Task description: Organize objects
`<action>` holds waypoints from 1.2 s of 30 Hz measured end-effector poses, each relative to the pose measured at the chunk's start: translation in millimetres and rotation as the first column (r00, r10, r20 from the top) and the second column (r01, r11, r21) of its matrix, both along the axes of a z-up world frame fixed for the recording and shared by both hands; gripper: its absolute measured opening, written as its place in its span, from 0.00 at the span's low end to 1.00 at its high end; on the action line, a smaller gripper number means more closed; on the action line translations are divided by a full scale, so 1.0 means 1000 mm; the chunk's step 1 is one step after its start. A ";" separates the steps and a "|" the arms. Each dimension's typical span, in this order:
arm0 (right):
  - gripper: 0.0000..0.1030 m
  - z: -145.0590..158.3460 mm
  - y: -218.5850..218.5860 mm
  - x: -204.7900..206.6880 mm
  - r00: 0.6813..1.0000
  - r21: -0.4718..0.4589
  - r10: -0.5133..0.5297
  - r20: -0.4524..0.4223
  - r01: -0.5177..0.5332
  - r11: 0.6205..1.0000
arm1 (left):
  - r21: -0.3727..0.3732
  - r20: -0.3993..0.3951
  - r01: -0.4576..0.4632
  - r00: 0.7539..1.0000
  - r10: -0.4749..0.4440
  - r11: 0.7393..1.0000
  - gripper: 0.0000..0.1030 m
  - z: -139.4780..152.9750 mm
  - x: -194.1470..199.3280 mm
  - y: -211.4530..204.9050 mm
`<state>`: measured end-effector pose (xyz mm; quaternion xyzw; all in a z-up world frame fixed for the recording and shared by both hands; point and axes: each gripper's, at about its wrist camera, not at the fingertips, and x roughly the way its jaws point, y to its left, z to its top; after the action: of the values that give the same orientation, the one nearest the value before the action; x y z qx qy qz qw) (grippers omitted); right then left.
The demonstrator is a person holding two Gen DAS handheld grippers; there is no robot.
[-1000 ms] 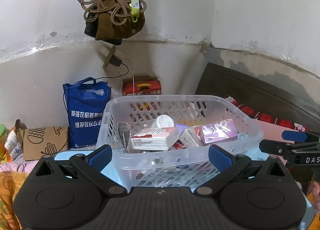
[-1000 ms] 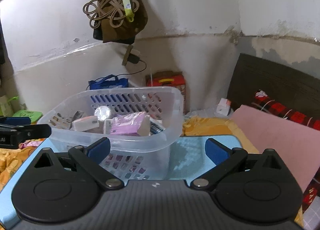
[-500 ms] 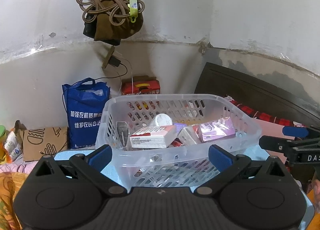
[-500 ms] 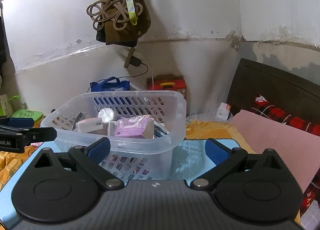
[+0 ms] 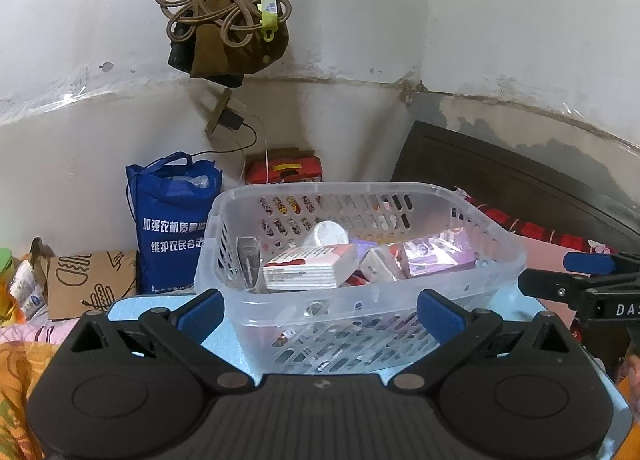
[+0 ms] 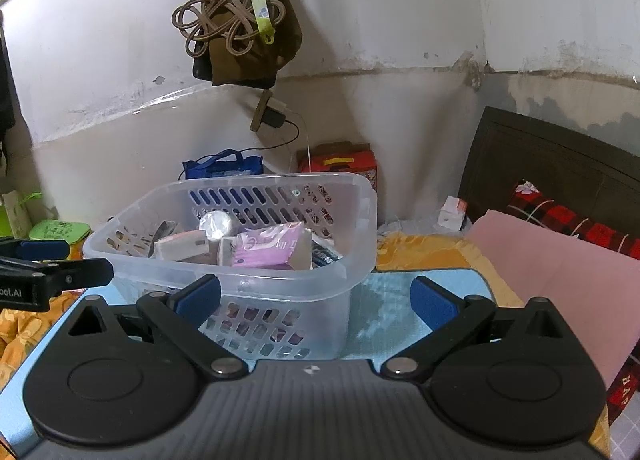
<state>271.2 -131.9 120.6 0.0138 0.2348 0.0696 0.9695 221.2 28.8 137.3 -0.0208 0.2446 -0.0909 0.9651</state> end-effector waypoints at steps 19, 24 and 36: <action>1.00 -0.001 0.005 0.000 1.000 -0.017 -0.010 0.016 0.010 1.000 | 0.005 0.001 0.002 1.000 -0.002 1.000 1.00 0.000 0.000 -0.005; 1.00 -0.001 0.005 0.001 1.000 -0.018 -0.014 0.016 0.015 1.000 | 0.023 0.011 -0.005 1.000 0.004 1.000 1.00 0.000 0.000 -0.009; 1.00 -0.005 0.002 0.003 1.000 -0.014 -0.018 0.010 0.018 1.000 | 0.046 0.031 -0.022 0.999 0.021 0.999 1.00 0.001 0.003 -0.013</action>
<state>274.4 -129.5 115.7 0.0087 0.2302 0.0592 0.9713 223.8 16.1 137.8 0.0002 0.2314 -0.0752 0.9699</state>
